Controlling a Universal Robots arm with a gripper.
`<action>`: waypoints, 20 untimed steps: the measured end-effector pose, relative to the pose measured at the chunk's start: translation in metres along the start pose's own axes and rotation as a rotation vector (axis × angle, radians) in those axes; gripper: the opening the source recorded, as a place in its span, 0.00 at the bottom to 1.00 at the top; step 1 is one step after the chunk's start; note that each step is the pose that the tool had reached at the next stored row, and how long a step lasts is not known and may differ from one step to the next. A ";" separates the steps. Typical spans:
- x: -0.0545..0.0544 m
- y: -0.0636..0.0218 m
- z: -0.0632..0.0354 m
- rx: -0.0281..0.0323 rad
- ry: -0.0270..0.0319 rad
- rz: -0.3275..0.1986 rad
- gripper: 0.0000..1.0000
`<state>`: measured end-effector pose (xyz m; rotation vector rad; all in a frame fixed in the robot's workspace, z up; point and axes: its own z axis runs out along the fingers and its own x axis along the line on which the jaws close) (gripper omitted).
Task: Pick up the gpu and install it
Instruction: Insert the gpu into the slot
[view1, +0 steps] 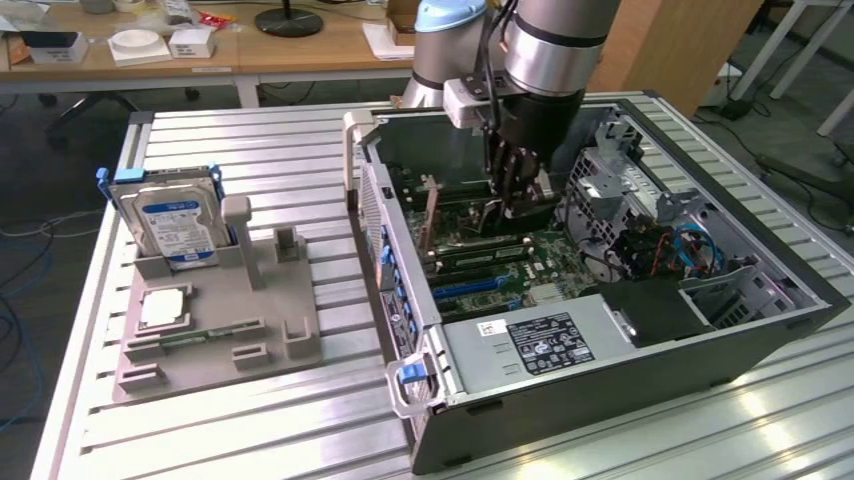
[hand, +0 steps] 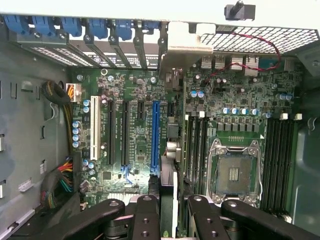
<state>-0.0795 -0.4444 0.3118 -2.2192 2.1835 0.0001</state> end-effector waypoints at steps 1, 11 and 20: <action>0.001 0.0000 0.0004 -0.0001 0.0002 0.000 0.27; 0.013 0.0003 0.0068 -0.0001 0.0001 0.000 0.27; 0.014 0.0006 0.0203 -0.0002 0.0002 0.000 0.27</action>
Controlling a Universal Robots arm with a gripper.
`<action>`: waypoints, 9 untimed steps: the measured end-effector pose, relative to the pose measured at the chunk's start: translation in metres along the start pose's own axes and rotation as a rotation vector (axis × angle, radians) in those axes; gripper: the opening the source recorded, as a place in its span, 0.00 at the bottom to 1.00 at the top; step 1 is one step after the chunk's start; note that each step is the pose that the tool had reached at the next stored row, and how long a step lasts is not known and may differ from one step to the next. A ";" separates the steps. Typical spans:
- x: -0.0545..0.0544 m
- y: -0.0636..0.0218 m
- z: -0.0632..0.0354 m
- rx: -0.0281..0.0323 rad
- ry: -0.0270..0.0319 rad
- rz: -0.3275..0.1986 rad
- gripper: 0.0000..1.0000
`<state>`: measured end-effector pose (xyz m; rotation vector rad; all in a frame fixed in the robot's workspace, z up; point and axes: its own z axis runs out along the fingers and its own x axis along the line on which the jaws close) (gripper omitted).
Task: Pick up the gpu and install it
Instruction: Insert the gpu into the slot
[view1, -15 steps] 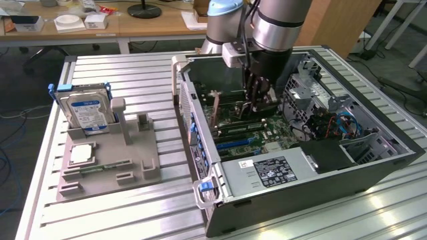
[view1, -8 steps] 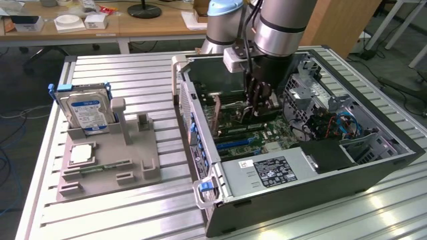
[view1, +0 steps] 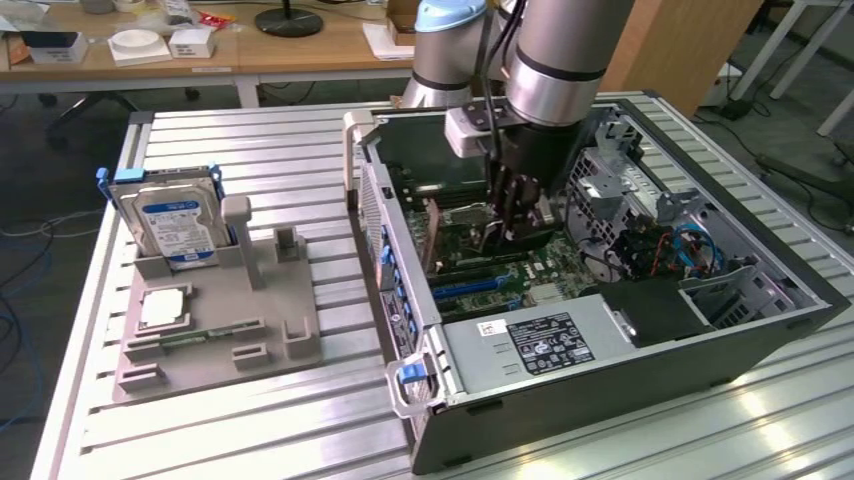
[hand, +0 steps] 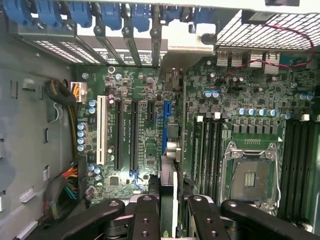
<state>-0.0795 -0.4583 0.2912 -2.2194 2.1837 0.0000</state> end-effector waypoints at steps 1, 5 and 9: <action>0.000 0.0000 0.0015 0.0001 0.0000 0.000 0.27; 0.000 0.0001 0.0070 0.0001 -0.0002 0.000 0.27; 0.000 0.0003 0.0091 0.0000 -0.0043 0.000 0.27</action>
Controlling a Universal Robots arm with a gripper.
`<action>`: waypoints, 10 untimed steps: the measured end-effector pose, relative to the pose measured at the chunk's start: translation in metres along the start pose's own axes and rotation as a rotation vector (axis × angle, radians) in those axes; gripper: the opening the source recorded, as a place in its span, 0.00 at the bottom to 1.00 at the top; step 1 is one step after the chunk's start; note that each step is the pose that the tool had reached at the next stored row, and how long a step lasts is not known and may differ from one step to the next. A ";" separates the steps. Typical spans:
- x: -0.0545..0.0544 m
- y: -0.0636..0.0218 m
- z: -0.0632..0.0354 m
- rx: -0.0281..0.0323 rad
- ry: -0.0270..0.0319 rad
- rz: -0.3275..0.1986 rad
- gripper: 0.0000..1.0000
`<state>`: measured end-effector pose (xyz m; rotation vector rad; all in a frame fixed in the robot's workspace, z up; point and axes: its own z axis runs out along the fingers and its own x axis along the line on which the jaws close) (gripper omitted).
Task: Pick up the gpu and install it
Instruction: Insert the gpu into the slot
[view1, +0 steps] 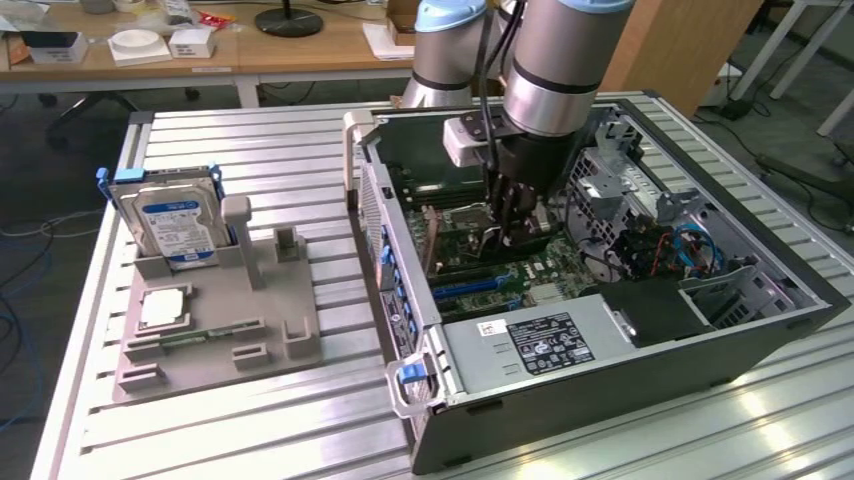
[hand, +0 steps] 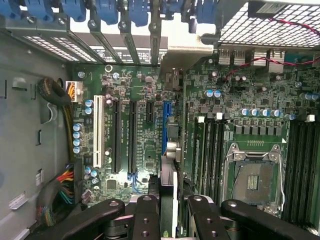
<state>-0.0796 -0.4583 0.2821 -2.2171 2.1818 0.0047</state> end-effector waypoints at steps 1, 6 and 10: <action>0.000 -0.0001 0.0001 0.0000 -0.0002 0.000 0.27; 0.000 0.0001 0.0003 0.0001 -0.0005 0.001 0.27; 0.000 0.0021 0.0010 0.0005 -0.0001 0.016 0.27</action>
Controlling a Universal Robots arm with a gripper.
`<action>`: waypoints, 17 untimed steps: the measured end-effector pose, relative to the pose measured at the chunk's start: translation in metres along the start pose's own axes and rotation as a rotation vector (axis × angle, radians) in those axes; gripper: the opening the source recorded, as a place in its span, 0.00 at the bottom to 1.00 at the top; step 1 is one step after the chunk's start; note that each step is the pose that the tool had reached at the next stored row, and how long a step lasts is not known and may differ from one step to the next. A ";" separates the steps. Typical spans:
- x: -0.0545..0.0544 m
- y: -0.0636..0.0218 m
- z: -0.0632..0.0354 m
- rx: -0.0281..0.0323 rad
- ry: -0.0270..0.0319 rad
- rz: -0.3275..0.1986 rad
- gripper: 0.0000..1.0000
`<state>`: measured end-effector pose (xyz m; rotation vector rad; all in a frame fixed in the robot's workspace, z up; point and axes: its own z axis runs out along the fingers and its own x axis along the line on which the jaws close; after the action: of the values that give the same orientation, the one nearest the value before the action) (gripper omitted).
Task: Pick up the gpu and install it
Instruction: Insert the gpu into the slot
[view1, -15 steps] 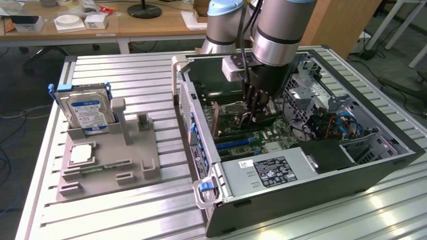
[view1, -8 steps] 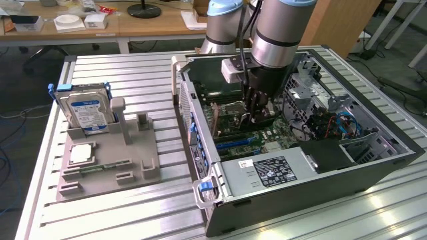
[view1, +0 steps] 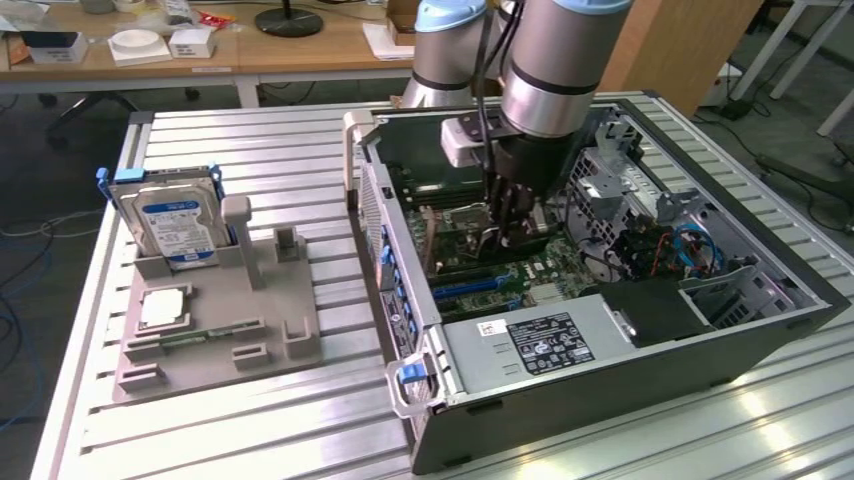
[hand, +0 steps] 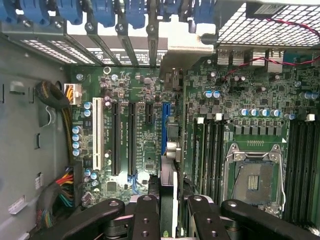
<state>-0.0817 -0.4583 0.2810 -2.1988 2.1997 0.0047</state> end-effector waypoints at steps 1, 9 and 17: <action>0.000 0.0001 0.0001 0.0000 0.0001 0.001 0.27; 0.001 0.0006 0.0064 0.0000 0.0001 0.002 0.27; 0.001 0.0061 0.0116 0.0001 -0.0001 0.001 0.27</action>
<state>-0.0875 -0.4588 0.2693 -2.1971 2.2012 0.0047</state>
